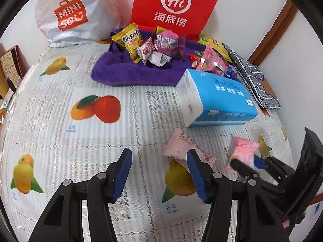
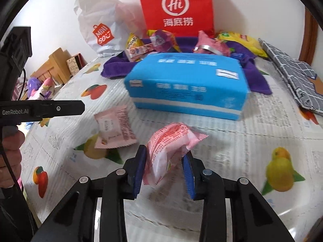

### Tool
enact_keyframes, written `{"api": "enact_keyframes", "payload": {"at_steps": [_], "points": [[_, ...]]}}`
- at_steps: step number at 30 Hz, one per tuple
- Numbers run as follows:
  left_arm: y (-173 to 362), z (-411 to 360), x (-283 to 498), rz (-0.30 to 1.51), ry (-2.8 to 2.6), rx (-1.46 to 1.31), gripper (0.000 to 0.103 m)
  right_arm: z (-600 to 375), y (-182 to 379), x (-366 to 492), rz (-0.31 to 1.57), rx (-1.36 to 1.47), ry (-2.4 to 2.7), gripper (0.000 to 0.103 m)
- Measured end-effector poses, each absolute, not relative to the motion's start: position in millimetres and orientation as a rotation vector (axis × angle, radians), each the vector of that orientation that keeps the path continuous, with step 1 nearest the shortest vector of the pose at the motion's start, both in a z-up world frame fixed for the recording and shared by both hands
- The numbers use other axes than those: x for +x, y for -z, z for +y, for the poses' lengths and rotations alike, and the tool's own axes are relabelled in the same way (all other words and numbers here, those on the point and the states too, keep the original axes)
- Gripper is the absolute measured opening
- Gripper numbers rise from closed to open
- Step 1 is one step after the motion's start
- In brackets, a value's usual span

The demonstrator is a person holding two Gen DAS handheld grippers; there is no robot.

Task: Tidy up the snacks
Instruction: 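Grasp the pink wrapped pastry with the right tool while the left tool grasps the pink rectangular packet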

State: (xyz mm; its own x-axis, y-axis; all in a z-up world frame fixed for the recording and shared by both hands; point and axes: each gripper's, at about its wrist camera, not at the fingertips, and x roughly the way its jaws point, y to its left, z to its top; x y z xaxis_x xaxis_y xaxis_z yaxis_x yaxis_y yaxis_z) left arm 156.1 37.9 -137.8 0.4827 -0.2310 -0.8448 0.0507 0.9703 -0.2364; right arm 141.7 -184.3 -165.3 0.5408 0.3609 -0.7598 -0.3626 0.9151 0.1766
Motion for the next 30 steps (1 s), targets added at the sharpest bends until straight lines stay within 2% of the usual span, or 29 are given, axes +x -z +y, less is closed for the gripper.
{"api": "enact_keyframes", "payload": {"at_steps": [14, 19, 24, 30], "points": [[169, 3, 169, 1.117, 0.286, -0.277, 0.054, -224, 166, 139, 0.936, -0.020, -0.407, 0.039], [169, -18, 178, 1.100, 0.233, -0.201, 0.057, -232, 163, 137, 0.939, -0.004, -0.390, 0.057], [171, -36, 181, 1.059, 0.127, -0.074, 0.058, -239, 158, 133, 0.927, 0.031, -0.373, 0.067], [173, -48, 179, 1.026, 0.053, 0.060, 0.056, -242, 159, 129, 0.934, 0.093, -0.360, 0.068]]}}
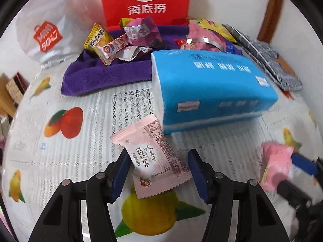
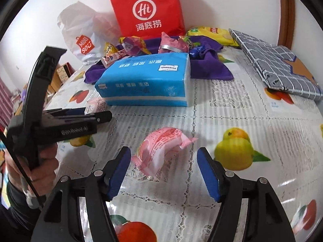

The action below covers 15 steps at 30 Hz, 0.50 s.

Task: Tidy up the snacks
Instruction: 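Grasp the pink wrapped pastry with the right tool while the left tool grasps the pink rectangular packet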

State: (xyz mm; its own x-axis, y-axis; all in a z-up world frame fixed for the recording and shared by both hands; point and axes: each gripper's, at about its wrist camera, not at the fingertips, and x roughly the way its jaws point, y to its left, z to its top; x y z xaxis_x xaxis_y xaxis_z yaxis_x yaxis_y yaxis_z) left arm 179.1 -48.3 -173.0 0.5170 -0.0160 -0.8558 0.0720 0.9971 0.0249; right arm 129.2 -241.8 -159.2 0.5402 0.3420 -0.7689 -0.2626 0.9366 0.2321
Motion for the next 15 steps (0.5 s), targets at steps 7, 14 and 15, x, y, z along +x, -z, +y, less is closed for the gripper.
{"api": "enact_keyframes", "payload": {"at_steps": [7, 14, 15], "points": [[167, -10, 163, 1.052, 0.128, -0.008, 0.056, -233, 161, 134, 0.933, 0.084, -0.341, 0.068], [164, -4, 172, 1.054, 0.149, -0.080, 0.059, -222, 167, 142, 0.947, 0.075, -0.330, 0.068], [166, -8, 175, 1.058, 0.138, -0.058, 0.059, -221, 169, 143, 0.948, 0.071, -0.325, 0.068]]}}
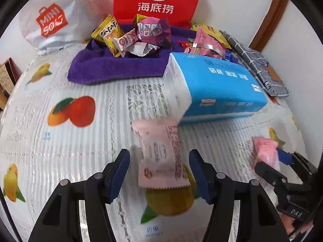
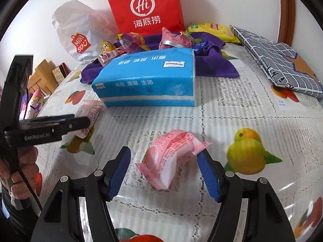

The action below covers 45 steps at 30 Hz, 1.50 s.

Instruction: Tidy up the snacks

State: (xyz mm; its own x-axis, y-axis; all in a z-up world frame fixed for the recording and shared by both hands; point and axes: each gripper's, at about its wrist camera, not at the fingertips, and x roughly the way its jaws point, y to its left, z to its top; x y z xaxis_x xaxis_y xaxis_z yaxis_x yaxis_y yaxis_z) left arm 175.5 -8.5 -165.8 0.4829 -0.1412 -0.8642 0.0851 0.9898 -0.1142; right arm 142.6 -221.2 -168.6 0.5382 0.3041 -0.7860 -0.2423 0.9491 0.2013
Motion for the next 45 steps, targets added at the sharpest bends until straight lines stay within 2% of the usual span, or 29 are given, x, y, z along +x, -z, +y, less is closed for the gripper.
{"api": "enact_keyframes", "payload": {"at_steps": [8, 9, 10, 12, 13, 21, 39, 45], "points": [[174, -27, 177, 0.991, 0.044, 0.059, 0.056, -212, 179, 152, 0.925, -0.033, -0.200, 0.065], [174, -27, 176, 0.983, 0.053, 0.056, 0.050, -212, 179, 152, 0.919, -0.043, -0.198, 0.059], [172, -25, 175, 0.978, 0.053, 0.056, 0.041, -215, 178, 152, 0.915, -0.045, -0.202, 0.049], [171, -21, 172, 0.978, 0.051, 0.057, 0.039, -220, 177, 155, 0.917, -0.050, -0.205, 0.040], [171, -19, 171, 0.976, 0.053, 0.059, 0.037, -222, 177, 156, 0.917, -0.049, -0.207, 0.039], [174, -17, 160, 0.903, 0.043, 0.093, 0.038, -229, 179, 161, 0.911, -0.025, -0.233, 0.040], [174, -13, 161, 0.906, 0.053, 0.053, 0.039, -226, 179, 160, 0.908, -0.053, -0.218, 0.040], [173, -10, 160, 0.901, 0.073, 0.021, 0.036, -227, 178, 160, 0.907, -0.046, -0.215, 0.038]]}}
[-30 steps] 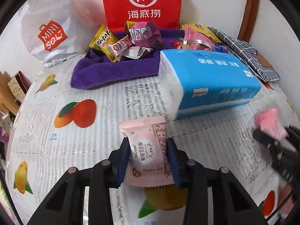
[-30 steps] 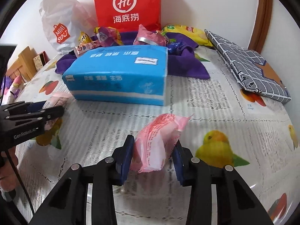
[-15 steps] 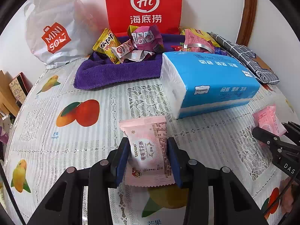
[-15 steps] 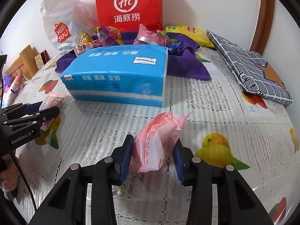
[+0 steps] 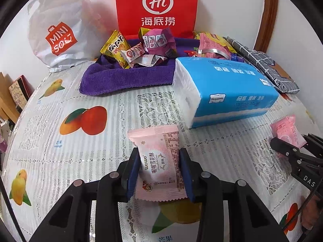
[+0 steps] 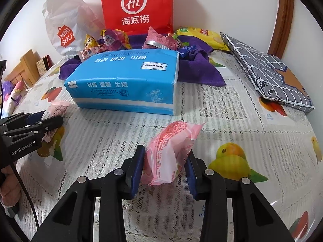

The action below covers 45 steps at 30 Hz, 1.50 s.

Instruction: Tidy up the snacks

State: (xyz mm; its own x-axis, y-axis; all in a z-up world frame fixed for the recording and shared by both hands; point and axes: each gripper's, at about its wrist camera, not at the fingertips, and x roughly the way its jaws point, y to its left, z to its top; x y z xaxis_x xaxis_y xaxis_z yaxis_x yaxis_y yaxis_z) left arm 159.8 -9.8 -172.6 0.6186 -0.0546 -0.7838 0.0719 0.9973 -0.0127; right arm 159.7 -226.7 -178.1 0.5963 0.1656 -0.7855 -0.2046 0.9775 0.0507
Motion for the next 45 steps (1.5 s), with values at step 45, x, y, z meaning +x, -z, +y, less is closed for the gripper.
{"api": "enact_keyframes", "payload": {"at_steps": [45], "points": [[167, 7, 131, 0.911, 0.108, -0.047, 0.036, -228, 173, 147, 0.888, -0.016, -0.211, 0.037]]}}
